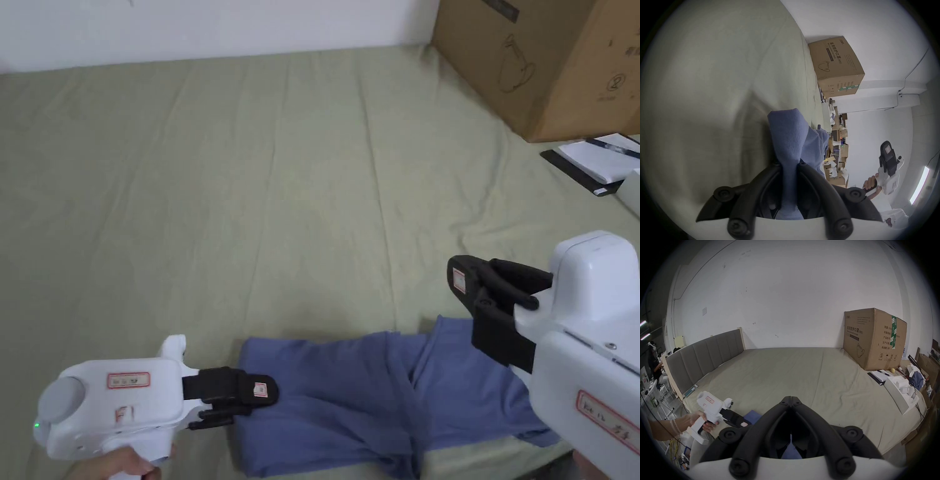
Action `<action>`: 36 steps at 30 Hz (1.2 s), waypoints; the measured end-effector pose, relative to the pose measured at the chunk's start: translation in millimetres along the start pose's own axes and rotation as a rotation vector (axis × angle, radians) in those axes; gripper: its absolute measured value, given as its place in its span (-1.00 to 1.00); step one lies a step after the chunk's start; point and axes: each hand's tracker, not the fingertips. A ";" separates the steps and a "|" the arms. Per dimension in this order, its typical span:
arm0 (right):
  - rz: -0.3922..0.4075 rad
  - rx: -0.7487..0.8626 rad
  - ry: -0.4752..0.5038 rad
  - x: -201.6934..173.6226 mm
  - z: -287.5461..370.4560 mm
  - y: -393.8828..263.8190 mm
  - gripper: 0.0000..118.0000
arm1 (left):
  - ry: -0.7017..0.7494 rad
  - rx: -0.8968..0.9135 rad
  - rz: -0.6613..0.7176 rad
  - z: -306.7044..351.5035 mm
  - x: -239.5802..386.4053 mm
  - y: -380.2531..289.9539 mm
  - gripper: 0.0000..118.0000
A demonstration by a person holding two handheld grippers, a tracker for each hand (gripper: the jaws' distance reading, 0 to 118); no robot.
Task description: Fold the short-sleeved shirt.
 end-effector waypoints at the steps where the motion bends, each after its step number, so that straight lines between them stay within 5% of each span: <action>1: 0.000 0.002 -0.006 -0.2 -0.1 -0.4 -1.00 | 0.015 0.011 -0.007 9.8 -0.6 -0.6 -0.88; 12: -0.044 0.000 -0.022 -10.2 -15.0 -11.2 -1.00 | 0.296 0.161 0.069 188.8 -23.7 -22.5 -0.87; 18: -0.039 0.020 -0.012 -12.7 -15.8 -8.4 -1.00 | 0.396 0.228 0.101 223.4 0.5 -31.5 -0.88; 29: -0.094 0.019 -0.002 10.0 -8.1 -17.0 -1.00 | 0.571 0.191 0.040 143.6 126.4 -14.7 -0.88; 36: -0.146 -0.003 -0.003 39.8 1.4 -29.5 -1.00 | 0.559 -0.028 -0.110 5.4 174.6 -8.8 -0.87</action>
